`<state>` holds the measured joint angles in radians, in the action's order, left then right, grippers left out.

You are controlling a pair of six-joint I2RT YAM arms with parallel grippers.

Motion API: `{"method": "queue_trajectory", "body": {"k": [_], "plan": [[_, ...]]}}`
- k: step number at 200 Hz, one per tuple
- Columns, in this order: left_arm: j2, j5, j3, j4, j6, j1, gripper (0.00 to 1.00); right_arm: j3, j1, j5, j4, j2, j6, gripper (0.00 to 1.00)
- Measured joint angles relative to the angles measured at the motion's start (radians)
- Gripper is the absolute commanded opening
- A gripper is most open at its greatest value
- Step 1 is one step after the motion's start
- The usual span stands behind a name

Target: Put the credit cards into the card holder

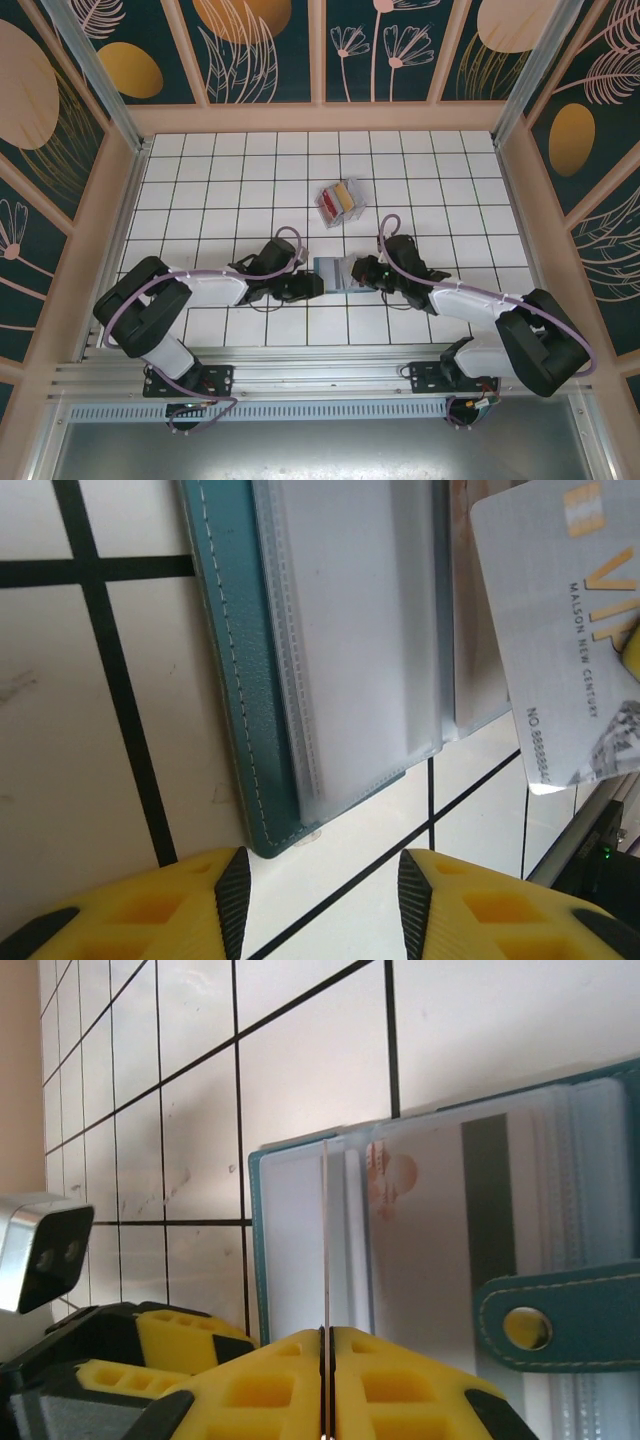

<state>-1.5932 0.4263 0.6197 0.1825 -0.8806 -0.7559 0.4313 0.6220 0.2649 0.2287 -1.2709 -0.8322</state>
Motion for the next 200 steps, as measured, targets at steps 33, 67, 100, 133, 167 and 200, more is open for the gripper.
{"method": "queue_trajectory", "body": {"k": [33,67,100,133,167,200], "plan": [[0.015,-0.061,0.038,-0.049,0.0,0.0,0.46,0.0,-0.014,0.002,0.009,-0.021,0.013,0.1],[0.018,-0.185,0.087,-0.153,0.016,0.0,0.45,0.0,-0.014,0.005,0.023,-0.039,0.016,0.1],[-0.024,-0.286,0.169,-0.241,0.043,0.0,0.44,0.0,-0.014,0.012,0.039,-0.067,0.023,0.1],[-0.086,-0.312,0.21,-0.275,0.068,0.0,0.39,0.0,-0.014,0.021,0.069,-0.103,0.024,0.1],[-0.127,-0.322,0.251,-0.322,0.09,0.002,0.34,0.0,-0.014,0.024,0.098,-0.13,0.031,0.1],[-0.14,-0.322,0.269,-0.351,0.095,0.004,0.29,0.0,-0.014,0.024,0.123,-0.153,0.035,0.1]]}}
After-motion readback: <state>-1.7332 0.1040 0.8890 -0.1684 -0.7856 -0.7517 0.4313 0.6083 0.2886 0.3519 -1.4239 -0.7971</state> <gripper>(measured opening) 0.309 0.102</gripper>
